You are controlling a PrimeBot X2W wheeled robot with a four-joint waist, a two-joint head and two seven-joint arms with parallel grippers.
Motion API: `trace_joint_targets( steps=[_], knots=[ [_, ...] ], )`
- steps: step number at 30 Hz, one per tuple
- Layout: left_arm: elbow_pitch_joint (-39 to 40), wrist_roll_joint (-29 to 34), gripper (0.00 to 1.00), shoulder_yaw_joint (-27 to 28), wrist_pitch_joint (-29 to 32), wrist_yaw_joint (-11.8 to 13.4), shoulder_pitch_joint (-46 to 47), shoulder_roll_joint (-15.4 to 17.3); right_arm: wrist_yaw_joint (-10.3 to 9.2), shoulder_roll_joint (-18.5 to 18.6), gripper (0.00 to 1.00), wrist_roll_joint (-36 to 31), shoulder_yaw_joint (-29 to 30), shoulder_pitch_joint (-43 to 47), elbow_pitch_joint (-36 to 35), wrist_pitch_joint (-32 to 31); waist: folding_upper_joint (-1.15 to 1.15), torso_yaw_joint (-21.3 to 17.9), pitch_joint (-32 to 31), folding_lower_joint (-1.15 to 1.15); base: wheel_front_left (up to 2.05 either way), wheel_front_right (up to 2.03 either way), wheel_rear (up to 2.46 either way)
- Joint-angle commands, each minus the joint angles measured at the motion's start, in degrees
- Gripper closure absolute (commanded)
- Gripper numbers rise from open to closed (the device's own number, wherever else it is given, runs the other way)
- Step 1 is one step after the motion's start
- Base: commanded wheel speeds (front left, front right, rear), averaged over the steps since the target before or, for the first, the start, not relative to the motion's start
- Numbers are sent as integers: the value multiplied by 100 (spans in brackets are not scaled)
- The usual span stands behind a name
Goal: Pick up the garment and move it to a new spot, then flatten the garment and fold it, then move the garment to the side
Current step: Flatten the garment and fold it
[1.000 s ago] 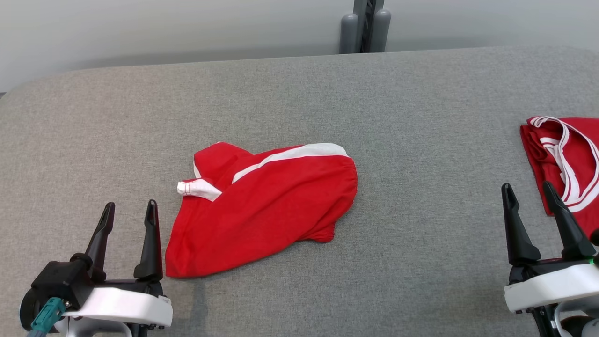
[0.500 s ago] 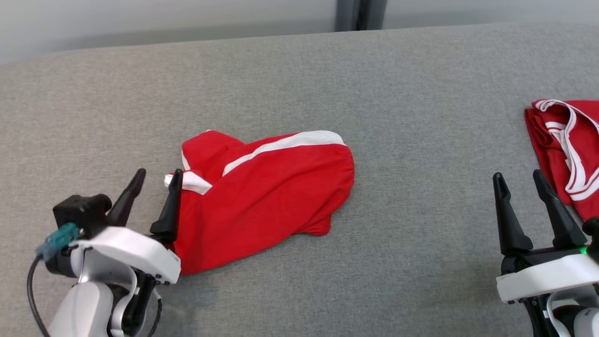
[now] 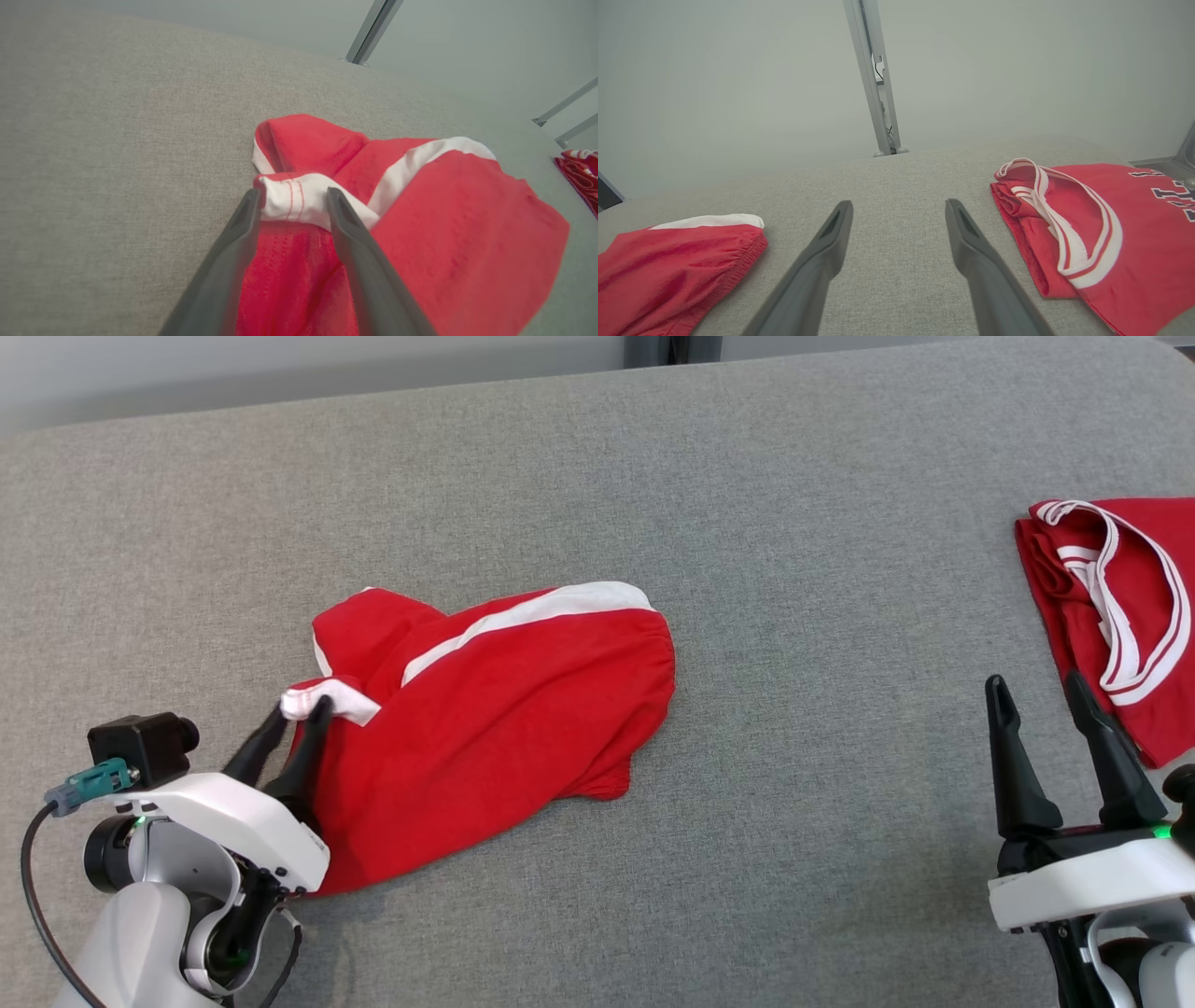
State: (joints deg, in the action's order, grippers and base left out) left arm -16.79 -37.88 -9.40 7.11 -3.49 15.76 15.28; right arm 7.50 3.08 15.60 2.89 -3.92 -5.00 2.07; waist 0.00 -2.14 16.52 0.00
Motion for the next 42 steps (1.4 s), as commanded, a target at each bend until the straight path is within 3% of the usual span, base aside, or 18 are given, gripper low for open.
trace_joint_targets(
  steps=[1,7,16,20,26,36,39,40,42],
  knots=[
    [-1,-42,100,25,1,-36,102,26,-2,7,0,14,19,-72,1,47,0,-2,6,0,0,0,0],
    [-38,-7,100,-2,-131,-95,152,72,-2,15,0,112,87,-274,43,68,0,22,14,0,0,0,0],
    [127,107,100,-230,-218,-147,379,-30,-2,739,0,436,68,-1543,1065,-201,0,524,228,0,0,0,0],
    [190,157,100,-437,-276,-211,571,-180,-2,1010,0,680,-394,-2159,1788,-341,0,941,445,0,0,0,0],
    [116,212,100,-756,-414,-280,840,-395,-3,1313,0,1284,-1578,-2884,2589,-513,0,1394,695,0,0,0,0],
    [-111,186,100,-996,-641,-346,982,-440,-2,1981,0,2614,-3367,-3450,2763,-1064,0,1555,807,0,0,0,0],
    [-148,164,100,-1000,-675,-348,984,-429,-2,2124,0,2831,-3608,-3525,2718,-1143,0,1557,823,0,0,0,0],
    [-167,154,100,-999,-700,-351,986,-423,-2,2188,24,2915,-3719,-3553,2697,-1163,0,1554,828,0,0,0,0],
    [-190,151,100,-973,-762,-352,1009,-407,-2,2306,88,3041,-3838,-3615,2693,-1109,0,1545,835,0,0,0,0]
  ],
)
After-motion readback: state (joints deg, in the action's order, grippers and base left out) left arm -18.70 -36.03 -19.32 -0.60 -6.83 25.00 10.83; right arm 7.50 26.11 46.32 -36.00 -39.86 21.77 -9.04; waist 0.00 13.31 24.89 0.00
